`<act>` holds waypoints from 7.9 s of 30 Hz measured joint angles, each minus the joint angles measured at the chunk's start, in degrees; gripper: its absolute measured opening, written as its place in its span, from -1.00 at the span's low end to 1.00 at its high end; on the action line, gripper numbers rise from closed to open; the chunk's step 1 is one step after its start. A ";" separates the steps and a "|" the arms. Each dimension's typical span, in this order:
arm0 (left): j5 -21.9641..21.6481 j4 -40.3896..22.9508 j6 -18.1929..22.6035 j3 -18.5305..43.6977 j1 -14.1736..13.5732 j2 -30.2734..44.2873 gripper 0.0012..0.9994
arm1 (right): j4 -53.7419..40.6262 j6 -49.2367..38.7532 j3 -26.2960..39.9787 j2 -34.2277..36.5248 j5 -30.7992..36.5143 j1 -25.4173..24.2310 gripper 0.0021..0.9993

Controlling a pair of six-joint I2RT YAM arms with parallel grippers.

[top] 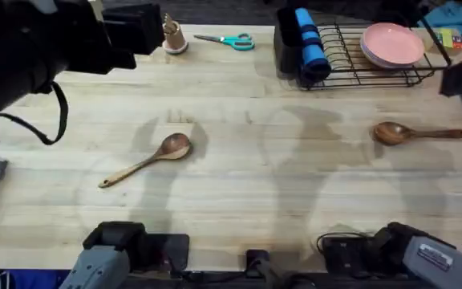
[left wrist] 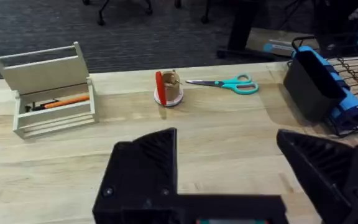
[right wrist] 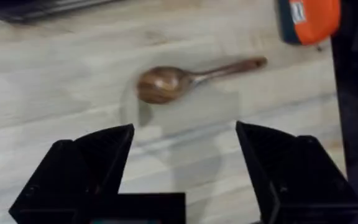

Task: Pick up the spoon on the table one by one and put them onto the rack

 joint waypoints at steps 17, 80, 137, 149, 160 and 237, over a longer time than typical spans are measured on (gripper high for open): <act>1.25 0.00 -0.01 -0.01 0.00 0.00 0.99 | 0.98 -36.94 0.00 11.65 0.92 -13.64 0.99; 1.27 -2.01 0.00 0.01 0.00 0.00 0.99 | 7.08 -99.03 2.25 46.16 -12.52 -14.19 0.99; 1.27 -2.62 0.01 0.01 0.00 0.00 0.99 | 4.70 -95.86 2.38 46.25 -13.81 -18.32 -0.93; 1.27 -2.64 0.01 0.01 0.00 0.00 0.99 | 0.54 -96.13 1.84 45.92 -16.34 -19.23 -0.94; 1.27 -3.06 0.01 0.01 0.00 0.00 0.99 | -3.05 -100.25 1.42 34.90 -21.36 -19.39 -0.94; 1.27 -3.04 0.01 0.01 0.00 0.00 0.99 | 68.94 -11.79 1.38 32.90 -41.80 23.57 -0.94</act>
